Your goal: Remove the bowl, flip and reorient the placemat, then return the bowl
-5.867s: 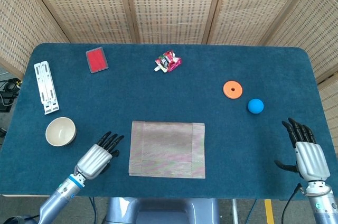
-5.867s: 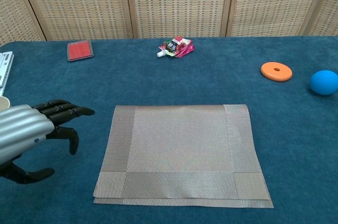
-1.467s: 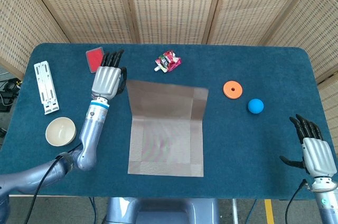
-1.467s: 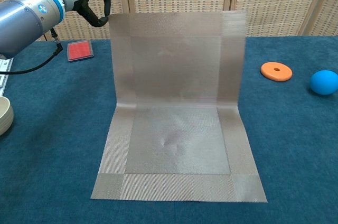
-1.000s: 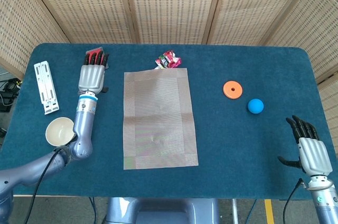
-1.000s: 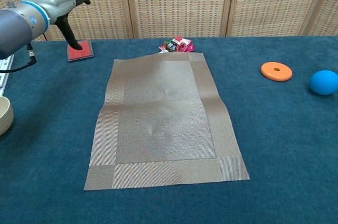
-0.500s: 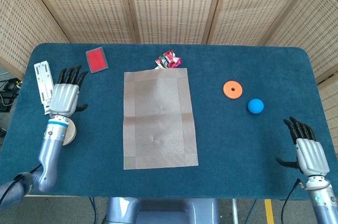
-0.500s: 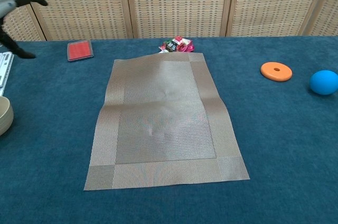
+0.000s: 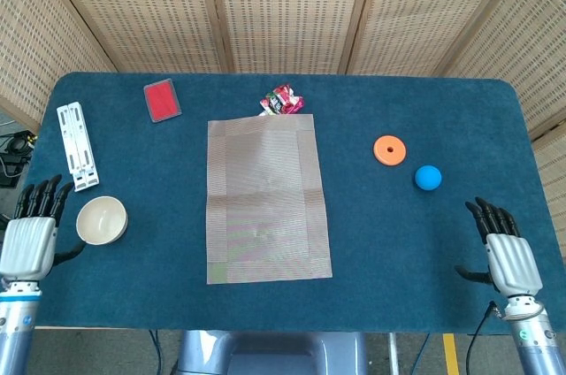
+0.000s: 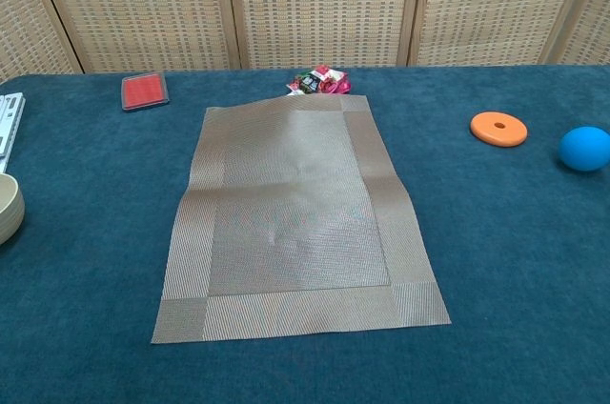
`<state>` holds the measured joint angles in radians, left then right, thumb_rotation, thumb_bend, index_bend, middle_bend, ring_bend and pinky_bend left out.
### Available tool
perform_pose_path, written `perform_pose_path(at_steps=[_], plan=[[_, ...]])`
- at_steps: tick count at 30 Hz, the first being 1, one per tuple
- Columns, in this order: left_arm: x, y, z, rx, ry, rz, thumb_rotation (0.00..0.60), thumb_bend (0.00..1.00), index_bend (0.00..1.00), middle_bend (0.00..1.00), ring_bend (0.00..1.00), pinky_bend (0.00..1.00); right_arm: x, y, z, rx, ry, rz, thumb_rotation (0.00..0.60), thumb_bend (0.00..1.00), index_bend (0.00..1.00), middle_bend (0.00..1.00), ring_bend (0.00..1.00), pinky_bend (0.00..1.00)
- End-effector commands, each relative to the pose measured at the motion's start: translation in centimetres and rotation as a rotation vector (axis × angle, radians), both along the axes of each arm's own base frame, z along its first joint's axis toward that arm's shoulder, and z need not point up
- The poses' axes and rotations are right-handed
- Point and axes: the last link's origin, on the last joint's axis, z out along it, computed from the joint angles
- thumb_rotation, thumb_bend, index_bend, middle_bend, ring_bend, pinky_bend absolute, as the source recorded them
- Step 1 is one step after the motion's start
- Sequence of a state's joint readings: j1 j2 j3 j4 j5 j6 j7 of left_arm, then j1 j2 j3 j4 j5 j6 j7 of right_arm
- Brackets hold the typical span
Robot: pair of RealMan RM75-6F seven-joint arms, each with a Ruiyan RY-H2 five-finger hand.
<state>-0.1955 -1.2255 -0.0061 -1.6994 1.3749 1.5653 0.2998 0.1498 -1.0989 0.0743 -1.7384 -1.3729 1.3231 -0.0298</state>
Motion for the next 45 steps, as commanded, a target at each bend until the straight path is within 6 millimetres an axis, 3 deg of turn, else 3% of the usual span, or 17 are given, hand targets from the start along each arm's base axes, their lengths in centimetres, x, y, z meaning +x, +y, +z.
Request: perform_pose_path(at_steps=[1,7,10,16,21,26,31,36,45], plan=[[-0.5,-1.7,1.1,0.017,0.028,-0.007,0.6,0.0,0.07,0.0,0.0,0.0,0.2,0.0,-0.4,0.011,0.0,0.01,0.6,0.09,0.0,0.0,0.0,0.0],[-0.3,-2.1,2.1,0.049,-0.018,-0.022,0.6,0.0,0.07,0.0,0.0,0.0,0.8,0.3,-1.3,0.023,0.015,0.05,0.6,0.09,0.0,0.0,0.0,0.0],[-0.5,-2.0,2.2,0.041,-0.017,-0.015,0.6,0.0,0.07,0.0,0.0,0.0,1.4,0.5,-2.8,0.045,0.01,0.058,0.6,0.09,0.01,0.0,0.0,0.0],[-0.5,-2.0,2.0,0.021,-0.016,-0.011,0.6,0.0,0.07,0.0,0.0,0.0,5.1,0.2,-7.9,0.156,-0.01,0.153,0.6,0.12,0.05,0.0,0.0,0.0],[-0.7,-1.9,2.0,0.016,-0.017,-0.004,0.6,0.0,0.07,0.0,0.0,0.0,7.0,0.2,-10.4,0.201,-0.027,0.192,0.6,0.12,0.05,0.0,0.0,0.0],[-1.0,-1.5,2.4,0.028,-0.036,0.01,0.6,0.0,0.07,0.0,0.0,0.0,10.0,0.1,-14.9,0.277,-0.079,0.24,0.6,0.11,0.05,0.0,0.0,0.0],[-1.3,-1.3,2.5,0.024,-0.043,0.02,0.6,0.0,0.07,0.0,0.0,0.0,11.8,-0.1,-17.6,0.293,-0.129,0.24,0.6,0.11,0.05,0.0,0.0,0.0],[-1.4,-1.2,2.6,0.024,-0.049,0.024,0.6,0.0,0.07,0.0,0.0,0.0,12.9,-0.4,-19.2,0.285,-0.151,0.248,0.6,0.11,0.05,0.0,0.0,0.0],[-1.9,-0.8,2.9,0.028,-0.06,0.048,0.6,0.0,0.07,0.0,0.0,0.0,13.1,-1.3,-20.6,0.275,-0.154,0.22,0.6,0.12,0.06,0.0,0.0,0.0]])
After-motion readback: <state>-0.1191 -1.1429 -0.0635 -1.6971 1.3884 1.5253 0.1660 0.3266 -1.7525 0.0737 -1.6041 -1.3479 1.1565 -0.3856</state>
